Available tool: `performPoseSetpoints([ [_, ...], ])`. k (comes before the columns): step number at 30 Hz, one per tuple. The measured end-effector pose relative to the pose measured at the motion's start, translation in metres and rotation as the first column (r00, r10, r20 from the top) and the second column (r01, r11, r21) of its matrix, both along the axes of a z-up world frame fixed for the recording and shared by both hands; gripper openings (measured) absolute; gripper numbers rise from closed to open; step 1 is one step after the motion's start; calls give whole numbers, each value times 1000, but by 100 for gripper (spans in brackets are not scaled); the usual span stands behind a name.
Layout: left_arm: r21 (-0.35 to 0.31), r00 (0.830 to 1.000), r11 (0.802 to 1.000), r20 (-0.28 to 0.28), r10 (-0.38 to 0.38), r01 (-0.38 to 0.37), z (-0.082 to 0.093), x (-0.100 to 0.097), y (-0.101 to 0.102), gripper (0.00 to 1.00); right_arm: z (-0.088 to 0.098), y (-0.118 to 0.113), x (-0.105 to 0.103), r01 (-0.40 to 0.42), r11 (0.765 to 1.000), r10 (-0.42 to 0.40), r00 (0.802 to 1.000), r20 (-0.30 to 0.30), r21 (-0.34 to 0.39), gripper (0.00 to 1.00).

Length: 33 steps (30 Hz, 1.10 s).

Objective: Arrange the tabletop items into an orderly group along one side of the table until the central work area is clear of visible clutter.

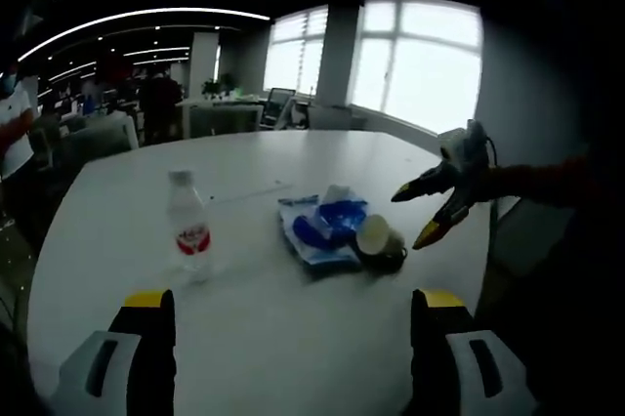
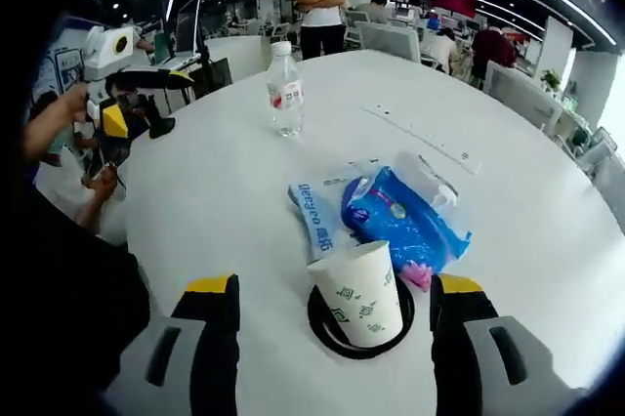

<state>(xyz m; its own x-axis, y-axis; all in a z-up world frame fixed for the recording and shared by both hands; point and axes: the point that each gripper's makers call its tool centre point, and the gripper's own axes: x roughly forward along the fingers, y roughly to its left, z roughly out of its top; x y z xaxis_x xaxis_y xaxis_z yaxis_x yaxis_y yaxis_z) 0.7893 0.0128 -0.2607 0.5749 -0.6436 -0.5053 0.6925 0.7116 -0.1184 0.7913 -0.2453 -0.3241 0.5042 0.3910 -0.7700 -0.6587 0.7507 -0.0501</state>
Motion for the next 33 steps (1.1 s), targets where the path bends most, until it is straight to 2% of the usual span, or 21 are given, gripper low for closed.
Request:
performPoseSetpoints([
  [4,-29,1000,1000,9,-5,5,5,0,-2,99,-1,1,2,-43,998,43,999,0,-36,75],
  [14,-15,1000,1000,3,-8,8,3,0,1,99,-9,7,9,-112,991,111,994,-16,-78,72],
  [33,-7,1000,1000,-25,6,-6,-4,-7,11,97,-35,14,28,-159,978,155,987,-43,-133,66],
])
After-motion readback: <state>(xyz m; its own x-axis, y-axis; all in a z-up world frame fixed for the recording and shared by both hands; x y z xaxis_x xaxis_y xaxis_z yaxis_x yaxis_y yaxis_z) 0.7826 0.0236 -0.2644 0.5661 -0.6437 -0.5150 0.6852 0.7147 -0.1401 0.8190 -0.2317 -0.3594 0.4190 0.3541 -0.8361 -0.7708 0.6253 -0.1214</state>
